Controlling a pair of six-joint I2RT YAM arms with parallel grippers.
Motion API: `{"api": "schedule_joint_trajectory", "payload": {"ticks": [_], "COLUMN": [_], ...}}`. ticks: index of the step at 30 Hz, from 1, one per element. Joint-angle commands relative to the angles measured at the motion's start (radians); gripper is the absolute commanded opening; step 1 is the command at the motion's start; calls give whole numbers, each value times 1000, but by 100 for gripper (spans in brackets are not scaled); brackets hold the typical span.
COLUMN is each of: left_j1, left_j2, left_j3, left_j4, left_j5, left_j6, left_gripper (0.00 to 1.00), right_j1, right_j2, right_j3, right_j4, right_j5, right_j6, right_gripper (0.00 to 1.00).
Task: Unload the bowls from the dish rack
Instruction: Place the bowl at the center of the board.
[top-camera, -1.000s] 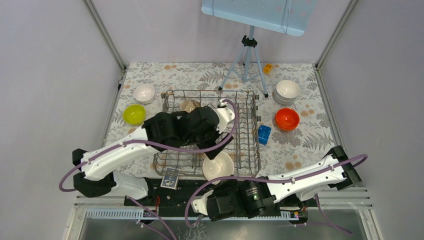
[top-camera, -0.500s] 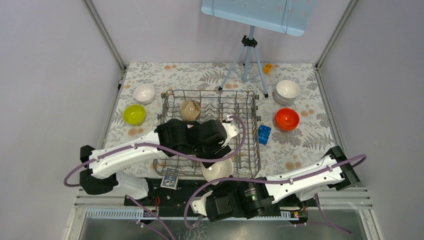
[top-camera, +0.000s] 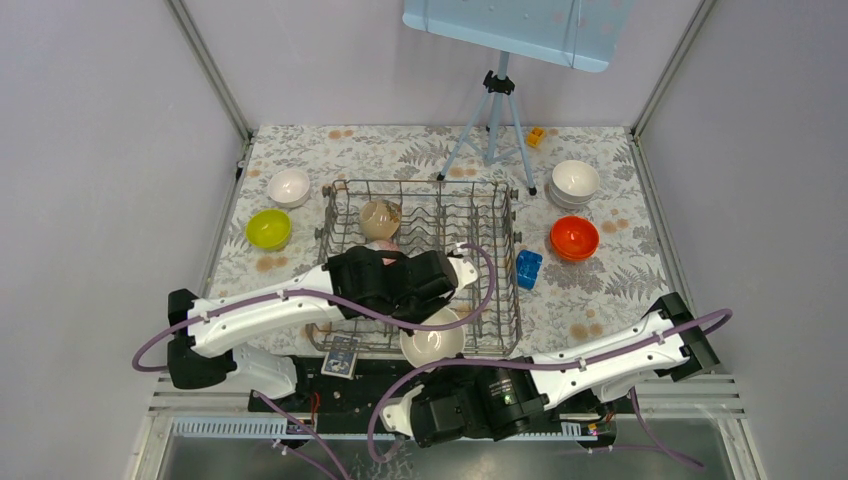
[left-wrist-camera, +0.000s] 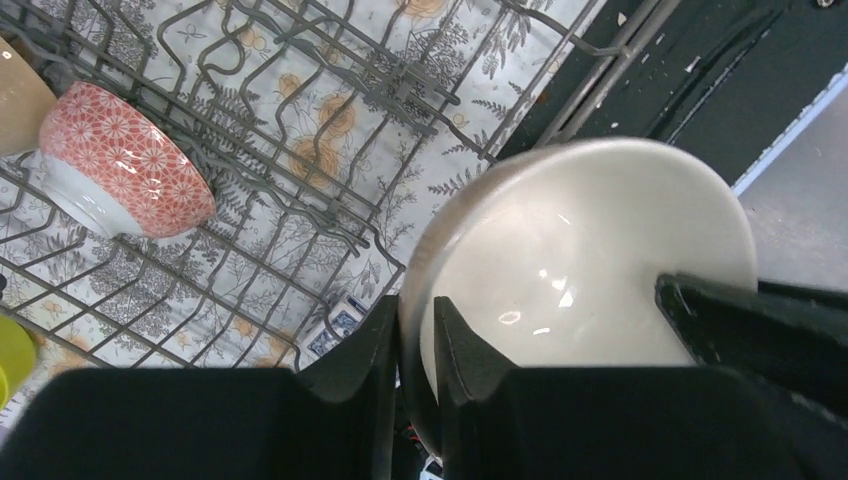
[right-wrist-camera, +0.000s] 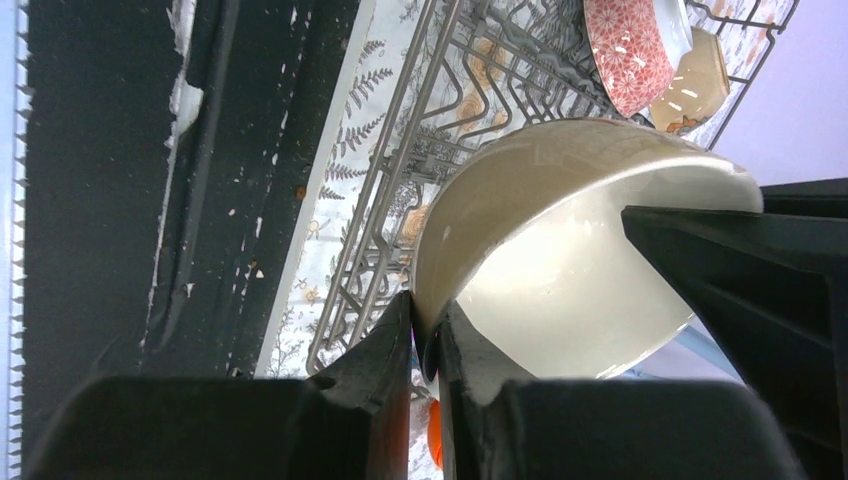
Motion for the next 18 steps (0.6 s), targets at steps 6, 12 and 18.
{"api": "schedule_joint_trajectory", "payload": {"ticks": [6, 12, 18], "left_j1": [-7, -7, 3], "left_j2": [-24, -78, -128], "left_j3": [-32, -49, -55], "left_j4": [52, 107, 165], "left_j5": [65, 30, 15], "left_j6": [7, -12, -52], "left_gripper": [0, 0, 0], "right_j1": [4, 4, 4], "right_j2": [1, 3, 11], "right_j3": [45, 37, 38], "right_j4": [29, 39, 39], "right_j5": [100, 122, 127], "right_j6": [-27, -18, 2], "right_gripper": [0, 0, 25]}}
